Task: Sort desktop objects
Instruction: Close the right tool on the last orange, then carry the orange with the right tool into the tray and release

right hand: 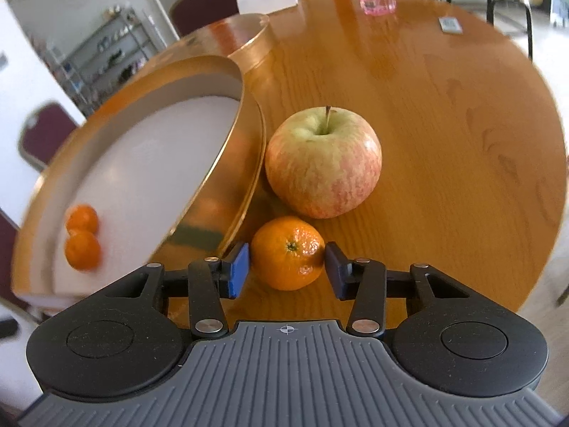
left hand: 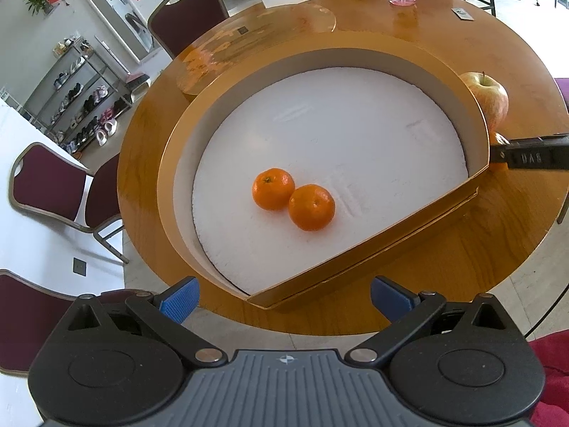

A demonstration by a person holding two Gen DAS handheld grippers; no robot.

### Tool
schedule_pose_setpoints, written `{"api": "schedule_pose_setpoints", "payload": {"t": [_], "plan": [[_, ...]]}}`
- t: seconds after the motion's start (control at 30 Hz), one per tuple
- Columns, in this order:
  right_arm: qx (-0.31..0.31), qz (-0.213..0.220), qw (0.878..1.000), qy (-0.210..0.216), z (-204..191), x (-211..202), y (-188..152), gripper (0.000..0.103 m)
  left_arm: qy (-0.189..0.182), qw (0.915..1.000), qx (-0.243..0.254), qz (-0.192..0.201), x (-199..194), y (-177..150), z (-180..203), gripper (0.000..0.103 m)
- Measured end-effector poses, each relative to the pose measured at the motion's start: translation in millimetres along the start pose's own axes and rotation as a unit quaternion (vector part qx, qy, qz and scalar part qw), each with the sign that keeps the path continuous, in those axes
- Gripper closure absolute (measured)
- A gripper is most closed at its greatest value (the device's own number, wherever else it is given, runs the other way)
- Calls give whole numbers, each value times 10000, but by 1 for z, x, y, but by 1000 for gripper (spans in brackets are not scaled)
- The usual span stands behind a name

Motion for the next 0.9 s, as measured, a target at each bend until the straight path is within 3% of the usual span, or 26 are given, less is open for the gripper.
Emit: {"api": "schedule_pose_setpoints", "payload": {"t": [0.13,0.27,0.57,0.73,0.9], "plan": [[-350,-198,9985,-365,-9,-8,-3,56,-37,10000,-20,2,0,-1,0,0],[-439,-274,9977,-430,-10,-11,-4,56,-70,10000,5,27,-1,-1,2,0],[-322,-464,9976,-411,-13,-7,-1,41,-39,10000,-72,21,-3,-6,-2,0],[-149,-668,9969,-387,-11,-1,2,41,-39,9999,-115,13,-3,-8,-4,0],[-61,-783,9958,-465,-12,3,4,48,-64,9999,-126,32,-5,-9,-5,0]]}}
Point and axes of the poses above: each gripper's, at about its wrist camera, not at the fingertips, and x roughly the way its jaws point, z to its right, y to its top, the point moved 1 cm from there along x, roughly the way its jaws point, and after that the axes turned 5 degrees about y, right-handed, at the moved point
